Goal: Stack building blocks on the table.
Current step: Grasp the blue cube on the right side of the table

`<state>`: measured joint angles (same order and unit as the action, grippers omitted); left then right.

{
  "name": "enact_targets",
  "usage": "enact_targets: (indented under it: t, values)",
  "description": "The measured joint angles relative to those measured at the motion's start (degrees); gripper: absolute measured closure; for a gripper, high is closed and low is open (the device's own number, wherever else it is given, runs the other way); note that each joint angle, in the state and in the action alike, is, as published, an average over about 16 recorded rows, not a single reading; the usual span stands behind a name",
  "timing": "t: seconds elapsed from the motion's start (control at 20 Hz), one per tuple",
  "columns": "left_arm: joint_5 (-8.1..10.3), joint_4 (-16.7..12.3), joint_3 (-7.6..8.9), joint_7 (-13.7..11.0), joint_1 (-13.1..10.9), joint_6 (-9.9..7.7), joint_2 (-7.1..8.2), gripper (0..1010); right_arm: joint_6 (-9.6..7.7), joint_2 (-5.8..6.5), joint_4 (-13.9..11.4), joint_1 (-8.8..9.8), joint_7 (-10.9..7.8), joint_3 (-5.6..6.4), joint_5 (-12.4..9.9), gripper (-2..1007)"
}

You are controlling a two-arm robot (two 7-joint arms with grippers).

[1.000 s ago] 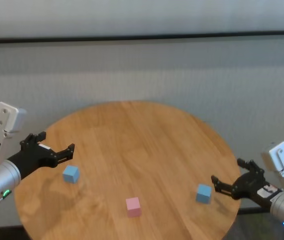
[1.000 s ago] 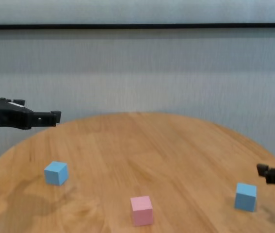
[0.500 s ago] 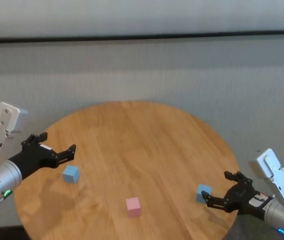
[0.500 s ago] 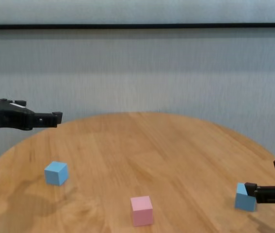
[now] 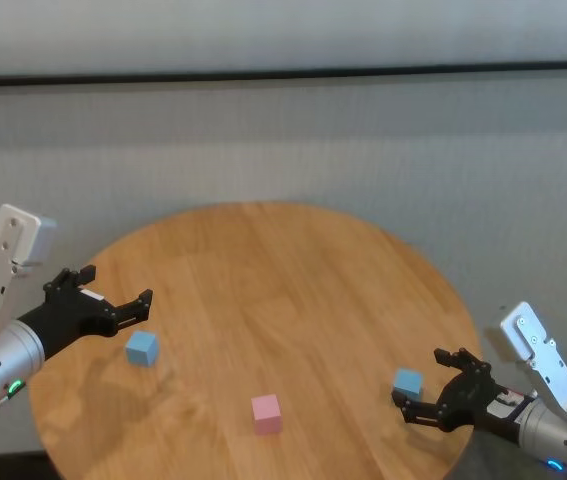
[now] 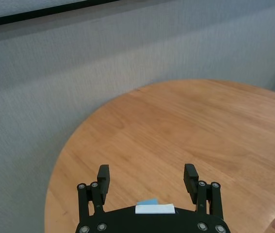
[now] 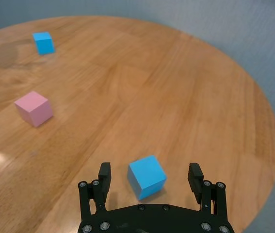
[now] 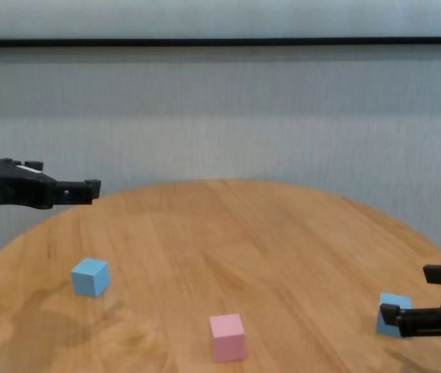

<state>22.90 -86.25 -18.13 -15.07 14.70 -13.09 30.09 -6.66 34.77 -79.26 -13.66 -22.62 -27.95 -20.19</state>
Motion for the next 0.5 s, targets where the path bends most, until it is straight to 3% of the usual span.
enact_targets:
  t: [0.5]
  values:
    - [0.02,0.00,-0.05,-0.05,0.04,-0.06,0.03,8,-0.64,-1.84,3.41,-1.61,-2.39,-0.23,1.35,4]
